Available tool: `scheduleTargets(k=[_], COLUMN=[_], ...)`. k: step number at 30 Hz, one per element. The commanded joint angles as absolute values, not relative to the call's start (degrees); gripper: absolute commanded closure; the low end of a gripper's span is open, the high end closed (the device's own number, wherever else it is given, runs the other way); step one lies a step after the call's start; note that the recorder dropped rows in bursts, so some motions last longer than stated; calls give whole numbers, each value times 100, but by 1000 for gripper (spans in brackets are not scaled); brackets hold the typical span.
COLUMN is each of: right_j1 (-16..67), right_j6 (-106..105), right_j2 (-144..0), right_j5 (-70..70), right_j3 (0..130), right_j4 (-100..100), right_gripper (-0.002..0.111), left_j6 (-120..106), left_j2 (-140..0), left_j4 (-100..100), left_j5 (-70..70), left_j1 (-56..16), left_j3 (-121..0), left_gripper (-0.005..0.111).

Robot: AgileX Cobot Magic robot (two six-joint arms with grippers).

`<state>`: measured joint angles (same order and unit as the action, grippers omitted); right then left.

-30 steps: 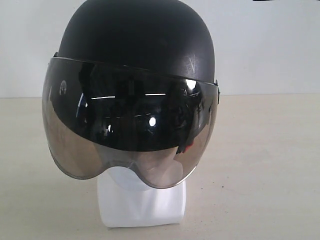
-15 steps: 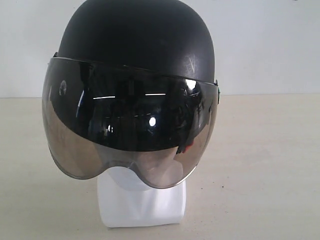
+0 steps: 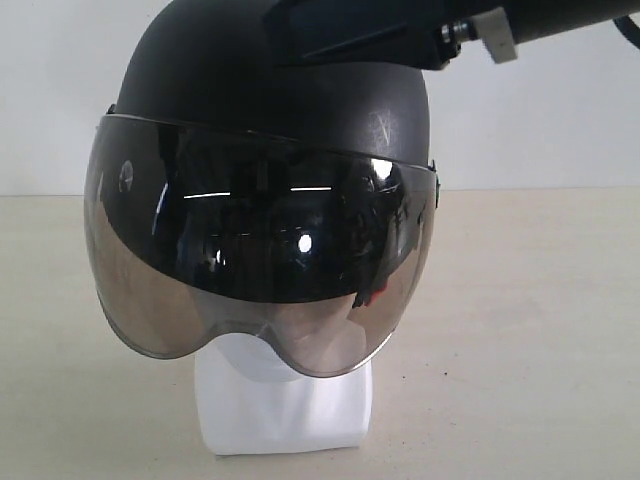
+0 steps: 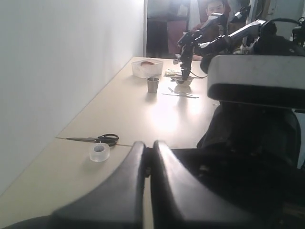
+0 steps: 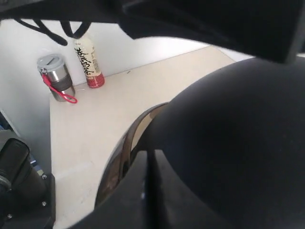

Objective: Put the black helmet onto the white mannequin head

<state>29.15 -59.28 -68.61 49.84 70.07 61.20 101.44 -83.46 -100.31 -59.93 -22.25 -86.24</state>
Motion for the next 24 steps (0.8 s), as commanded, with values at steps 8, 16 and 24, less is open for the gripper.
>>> scheduleTargets(k=[8, 16, 24], right_j1=[2933, 2933, 3224], right_j6=[-5838, -5707, -5340], right_j2=[-6874, -7172, -7276], right_j5=[4731, 4818, 4559], right_j3=[7028, 7040, 7367], right_j4=[6091, 6084, 5528], right_gripper=[108, 108, 108], left_j6=[9247, 9012, 8957], left_j2=[-8898, -8967, -9025], left_j4=[-9995, -9995, -9995], left_j5=[-6086, -6198, -6257], left_j1=[-2185, -1607, -1462], left_j3=[-8668, -8668, -8668], left_gripper=[102, 102, 102])
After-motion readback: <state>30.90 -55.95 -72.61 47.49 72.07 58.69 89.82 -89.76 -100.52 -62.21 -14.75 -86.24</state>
